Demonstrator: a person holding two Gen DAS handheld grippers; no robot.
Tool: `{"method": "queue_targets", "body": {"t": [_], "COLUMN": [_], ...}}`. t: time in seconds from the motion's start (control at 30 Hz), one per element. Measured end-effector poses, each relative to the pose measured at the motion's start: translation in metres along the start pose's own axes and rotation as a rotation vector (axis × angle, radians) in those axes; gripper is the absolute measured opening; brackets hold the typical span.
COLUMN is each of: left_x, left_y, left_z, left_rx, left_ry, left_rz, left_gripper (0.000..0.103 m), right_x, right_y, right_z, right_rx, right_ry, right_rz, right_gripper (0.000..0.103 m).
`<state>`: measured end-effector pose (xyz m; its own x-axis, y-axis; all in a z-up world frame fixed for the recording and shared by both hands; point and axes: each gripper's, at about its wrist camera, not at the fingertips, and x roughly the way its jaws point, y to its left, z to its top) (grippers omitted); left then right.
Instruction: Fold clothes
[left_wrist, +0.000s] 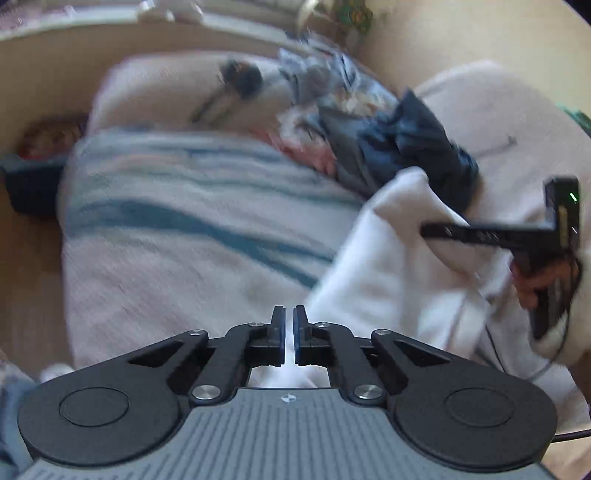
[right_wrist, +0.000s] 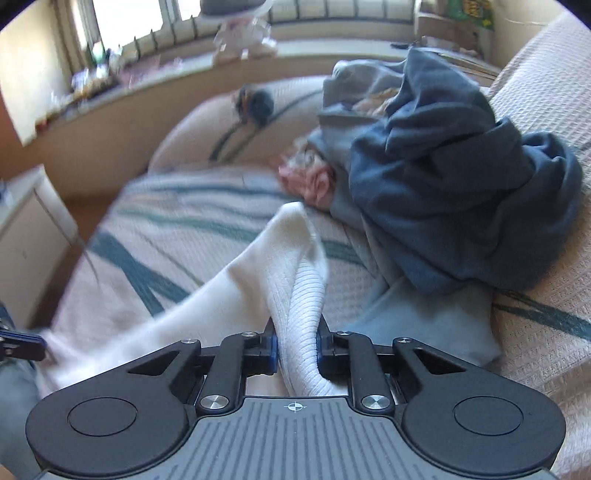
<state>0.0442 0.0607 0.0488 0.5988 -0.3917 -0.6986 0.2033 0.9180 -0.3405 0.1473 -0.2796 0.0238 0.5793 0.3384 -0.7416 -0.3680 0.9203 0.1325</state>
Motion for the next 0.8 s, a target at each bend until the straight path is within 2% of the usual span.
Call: {"method": "queue_targets", "body": {"t": [0.1, 0.17, 0.23, 0.3, 0.4, 0.57, 0.63, 0.7, 0.8], "left_x": [-0.014, -0.016, -0.008, 0.004, 0.022, 0.044, 0.05, 0.056, 0.064], "left_y": [0.011, 0.009, 0.0, -0.005, -0.007, -0.012, -0.015, -0.018, -0.023], "left_z": [0.03, 0.034, 0.023, 0.004, -0.026, -0.059, -0.063, -0.066, -0.068], "left_rx": [0.008, 0.018, 0.059, 0.067, 0.044, 0.016, 0.016, 0.036, 0.082], "left_ry": [-0.041, -0.038, 0.003, 0.071, 0.173, 0.286, 0.292, 0.278, 0.266], "left_rz": [0.03, 0.052, 0.052, 0.035, -0.001, -0.046, -0.058, -0.028, 0.028], "left_gripper": [0.007, 0.025, 0.059, 0.071, 0.071, 0.075, 0.079, 0.079, 0.074], "right_x": [-0.006, 0.006, 0.024, 0.04, 0.051, 0.037, 0.033, 0.032, 0.039], "right_y": [0.009, 0.011, 0.005, -0.002, -0.014, -0.021, -0.022, -0.022, -0.019], "right_z": [0.017, 0.024, 0.023, 0.015, 0.006, 0.002, 0.002, 0.002, 0.002], "right_rx": [0.008, -0.008, -0.015, -0.015, 0.025, 0.027, 0.025, 0.012, -0.023], "right_ry": [-0.052, -0.035, 0.01, 0.057, 0.089, 0.058, 0.041, 0.033, 0.048], "right_rz": [0.012, -0.013, -0.039, -0.061, -0.066, -0.036, -0.03, -0.021, -0.028], "right_gripper": [0.018, 0.018, 0.018, 0.022, 0.029, 0.038, 0.047, 0.049, 0.05]}}
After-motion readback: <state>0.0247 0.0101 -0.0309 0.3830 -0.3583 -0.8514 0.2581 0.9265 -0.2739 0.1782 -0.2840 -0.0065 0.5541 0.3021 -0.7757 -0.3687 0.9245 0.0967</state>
